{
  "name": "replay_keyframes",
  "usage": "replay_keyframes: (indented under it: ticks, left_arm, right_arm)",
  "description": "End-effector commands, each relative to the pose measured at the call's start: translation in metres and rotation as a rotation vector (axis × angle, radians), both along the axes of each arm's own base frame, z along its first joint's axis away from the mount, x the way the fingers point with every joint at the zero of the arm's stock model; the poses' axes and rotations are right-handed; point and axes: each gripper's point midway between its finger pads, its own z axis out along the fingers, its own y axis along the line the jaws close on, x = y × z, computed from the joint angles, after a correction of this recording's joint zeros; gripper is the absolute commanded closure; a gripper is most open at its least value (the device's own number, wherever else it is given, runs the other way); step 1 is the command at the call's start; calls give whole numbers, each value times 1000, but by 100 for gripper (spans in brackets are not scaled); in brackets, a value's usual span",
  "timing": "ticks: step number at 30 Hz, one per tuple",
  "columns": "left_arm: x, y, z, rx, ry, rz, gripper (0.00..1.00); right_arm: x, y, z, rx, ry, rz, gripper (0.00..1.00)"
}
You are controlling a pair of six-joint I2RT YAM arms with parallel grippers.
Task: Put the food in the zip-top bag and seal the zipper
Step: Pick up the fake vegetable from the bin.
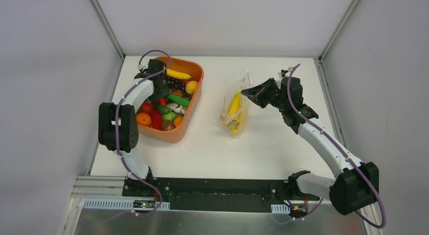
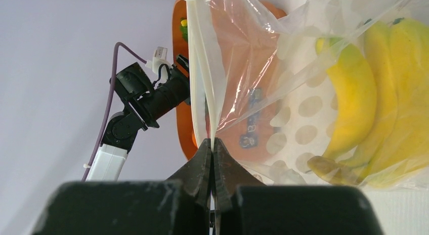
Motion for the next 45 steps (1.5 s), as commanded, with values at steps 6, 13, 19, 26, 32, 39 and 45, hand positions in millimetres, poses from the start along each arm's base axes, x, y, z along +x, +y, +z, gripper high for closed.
replay_keyframes:
  ticks: [6, 13, 19, 26, 32, 39, 45]
  left_arm:
    - [2, -5, 22, -27, -53, -20, 74]
    - [-9, -15, 76, -72, -191, -98, 82]
    - [-14, -39, 103, -182, -258, -196, 85]
    - [-19, -90, 125, -404, -280, -388, 95]
    - [-45, -143, 171, -543, -340, -640, 96]
    - [-102, -179, 202, -531, -320, -902, 96]
    - [-154, -206, 200, -563, -217, -1079, 98]
  right_arm:
    - [0, 2, 14, 7, -34, 22, 100]
    - [1, 3, 9, 7, -19, 22, 100]
    - [1, 3, 6, 8, -13, 25, 100]
    - [1, 2, 5, 4, -17, 19, 100]
    - [1, 4, 8, -3, -42, 36, 100]
    - [1, 3, 12, -34, -84, 46, 100]
    - [0, 9, 9, -90, -109, 62, 100]
